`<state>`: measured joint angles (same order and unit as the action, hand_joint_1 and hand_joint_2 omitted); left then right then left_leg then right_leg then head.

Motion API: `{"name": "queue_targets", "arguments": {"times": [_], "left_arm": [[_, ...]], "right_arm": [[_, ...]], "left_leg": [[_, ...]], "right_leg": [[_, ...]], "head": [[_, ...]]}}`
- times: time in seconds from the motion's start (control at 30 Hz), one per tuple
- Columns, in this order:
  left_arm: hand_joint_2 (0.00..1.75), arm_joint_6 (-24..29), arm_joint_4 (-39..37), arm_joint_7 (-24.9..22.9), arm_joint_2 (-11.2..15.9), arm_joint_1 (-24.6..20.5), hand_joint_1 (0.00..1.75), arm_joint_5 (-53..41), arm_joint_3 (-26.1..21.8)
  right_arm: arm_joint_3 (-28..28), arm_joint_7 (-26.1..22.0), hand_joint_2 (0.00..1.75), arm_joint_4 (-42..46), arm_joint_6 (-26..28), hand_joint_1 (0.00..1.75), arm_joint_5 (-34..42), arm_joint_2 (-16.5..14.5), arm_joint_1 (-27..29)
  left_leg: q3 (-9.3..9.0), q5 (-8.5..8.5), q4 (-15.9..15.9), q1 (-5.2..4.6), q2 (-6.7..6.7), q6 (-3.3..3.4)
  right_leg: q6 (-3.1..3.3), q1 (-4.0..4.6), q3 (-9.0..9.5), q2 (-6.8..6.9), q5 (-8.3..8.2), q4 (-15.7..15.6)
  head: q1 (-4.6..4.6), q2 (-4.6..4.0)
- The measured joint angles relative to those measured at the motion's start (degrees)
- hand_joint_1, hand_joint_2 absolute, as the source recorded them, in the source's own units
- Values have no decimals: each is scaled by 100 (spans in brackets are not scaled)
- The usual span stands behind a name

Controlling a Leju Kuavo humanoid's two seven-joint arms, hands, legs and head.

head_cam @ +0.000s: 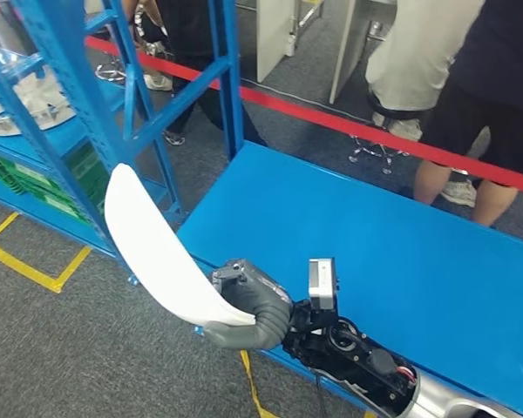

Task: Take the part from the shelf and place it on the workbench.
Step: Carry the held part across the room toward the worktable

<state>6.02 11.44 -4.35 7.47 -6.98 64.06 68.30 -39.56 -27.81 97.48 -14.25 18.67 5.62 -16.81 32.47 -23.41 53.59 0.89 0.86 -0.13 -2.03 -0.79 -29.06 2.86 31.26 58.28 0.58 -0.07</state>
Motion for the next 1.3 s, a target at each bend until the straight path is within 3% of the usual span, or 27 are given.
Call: {"name": "queue_targets", "arguments": {"times": [0.07, 0.1, 0.13, 0.17, 0.2, 0.27, 0.33, 0.4, 0.43, 0.5, 0.57, 0.6, 0.63, 0.67, 0.7, 0.77, 0.83, 0.9, 0.97, 1.0, 1.07, 1.13, 1.17, 1.2, 1.27, 1.3], "left_arm": [[175, 2, -1, 0, 8, -5, 0, 1, 0], [175, 3, -1, 0, 13, -7, 0, 1, 0], [175, 4, -1, 0, 16, -5, 0, 1, 0], [175, 4, -1, 0, 19, -2, 0, 1, 0], [175, 4, -1, 0, 21, 0, 0, 1, 0], [175, 4, -1, 0, 21, -3, 0, 3, 0], [175, 4, -1, 0, 20, -11, 0, 6, 0], [175, 4, -2, -1, 26, -2, 0, 10, 0], [175, 4, -3, -1, 32, 12, 0, 12, 0], [175, 4, -5, -2, 36, 25, 0, 14, 1], [175, 4, -5, -2, 28, 12, 0, 14, 2], [175, 4, -5, -2, 25, 6, 0, 14, 2], [175, 4, -5, -2, 22, 4, 0, 13, 2], [175, 4, -5, -2, 21, 6, 0, 12, 2], [175, 4, -5, -2, 22, 10, 0, 8, 2], [175, 2, -5, -1, 28, 9, 0, -7, 2], [175, -2, -5, 1, 31, -7, 0, -26, 1], [175, -10, -5, 2, 29, -21, 0, -37, 0], [175, -17, -5, -2, 26, -15, 0, -39, 1], [175, -18, -5, -7, 25, -12, 0, -39, 2], [175, -20, -5, -17, 26, -12, 0, -39, 2], [175, -20, -5, -22, 29, -16, 0, -40, 2], [175, -20, -5, -24, 29, -14, 0, -41, 2], [175, -20, -5, -26, 29, -13, 0, -43, 2], [175, -20, -5, -28, 23, -14, 0, -45, 3], [175, -19, -5, -28, 18, -22, 0, -46, 4]], "right_arm": [[0, -2, 175, -11, 0, 175, 0, -1, 4], [-1, -2, 175, -22, 0, 175, 0, -1, 9], [-1, -1, 175, -33, 1, 175, 0, -1, 13], [-2, -1, 175, -42, 1, 175, 0, -1, 13], [-2, -1, 175, -45, 1, 175, 0, -1, 10], [-2, -1, 175, -46, 0, 175, 0, -1, 4], [-3, -1, 175, -49, 0, 175, 0, -2, 3], [-4, 1, 175, -53, 1, 175, 0, -8, 1], [-7, 2, 175, -55, 2, 175, 0, -16, -2], [-12, 0, 175, -56, 2, 175, 0, -41, -11], [-19, 1, 175, -60, 2, 175, 0, -56, -7], [-23, 2, 175, -62, 2, 175, 0, -57, -1], [-27, 3, 175, -64, 2, 175, 0, -57, 5], [-30, 3, 175, -66, 2, 175, 0, -57, 9], [-32, 4, 175, -67, 3, 175, 0, -57, 9], [-32, 4, 175, -66, 10, 175, -4, -60, 10], [-28, 7, 175, -62, 29, 175, -18, -63, 9], [-25, 11, 175, -59, 43, 175, -37, -64, 8], [-22, 15, 175, -58, 48, 175, -50, -64, 12], [-20, 17, 175, -57, 50, 175, -56, -64, 15], [-10, 22, 175, -54, 52, 175, -66, -64, 36], [4, 25, 175, -54, 52, 175, -74, -64, 82], [9, 28, 175, -54, 53, 175, -76, -64, 103], [13, 31, 175, -53, 54, 175, -78, -64, 114], [20, 35, 175, -46, 58, 175, -82, -64, 115], [25, 35, 175, -43, 60, 175, -85, -64, 115]], "left_leg": [[1, 1, 0, -12, -100, 36], [1, 0, 1, -21, -161, 44], [-3, -1, 3, -28, -228, 46], [-12, -2, 5, -33, -297, 46], [-24, -4, 9, -34, -366, 43], [-33, -9, 20, -38, -494, 26], [7, 3, 35, -41, -602, -20], [53, 39, 28, -39, -698, -90], [66, 33, 40, -35, -685, -121], [221, -161, 356, -42, -474, -175], [622, -557, 1154, -39, -212, -223], [836, -711, 1564, -31, -161, -244], [972, -770, 1822, -23, -139, -260], [985, -713, 1838, -16, -125, -270], [867, -560, 1611, -7, -102, -275], [390, -189, 734, 0, 74, -269], [82, -26, 147, -16, 207, -203], [53, -31, 62, -35, 138, -111], [35, -34, 51, -27, 48, -40], [23, -31, 44, -22, 7, -5], [11, -34, 41, -26, -73, 44], [4, -40, 43, -47, -186, 65], [-7, -42, 44, -56, -257, 68], [-22, -45, 45, -61, -328, 69], [-53, -52, 47, -65, -467, 65], [-52, -55, 55, -70, -533, 55]], "right_leg": [[-11, -6, -364, -193, 407, 837], [-8, -6, -532, -230, 525, 1192], [0, -5, -619, -248, 525, 1353], [13, -5, -602, -261, 406, 1279], [33, -5, -481, -294, 187, 973], [79, -12, -153, -492, -239, 152], [111, -11, 33, -651, -364, -306], [147, -5, 81, -607, -348, -376], [179, -15, 101, -556, -368, -397], [243, -42, 120, -436, -405, -445], [271, -27, 117, -297, -409, -455], [276, -19, 111, -221, -405, -455], [278, -14, 108, -149, -400, -455], [276, -15, 109, -83, -394, -454], [268, -18, 116, -25, -386, -454], [230, -7, 143, 72, -357, -450], [176, 32, 166, 151, -314, -443], [123, 51, 196, 235, -277, -448], [57, 23, 182, 143, -175, -362], [33, 12, 106, 26, -44, -170], [23, 14, -240, -204, 348, 593], [43, 24, -624, -255, 593, 1355], [62, 27, -692, -263, 538, 1446], [88, 30, -641, -278, 361, 1274], [161, 38, -328, -443, -141, 462], [192, 36, -181, -557, -309, 82]], "head": [[74, 0], [102, 0], [118, 0], [134, 0], [150, 0], [185, 0], [198, 0], [184, 0], [177, 0], [105, 0], [4, 0], [-26, 0], [-49, 0], [-66, 0], [-83, 0], [-115, 0], [-128, 0], [-93, 0], [-43, 0], [-21, 0], [43, 0], [94, 0], [113, 0], [127, 0], [165, 0], [173, 0]]}}
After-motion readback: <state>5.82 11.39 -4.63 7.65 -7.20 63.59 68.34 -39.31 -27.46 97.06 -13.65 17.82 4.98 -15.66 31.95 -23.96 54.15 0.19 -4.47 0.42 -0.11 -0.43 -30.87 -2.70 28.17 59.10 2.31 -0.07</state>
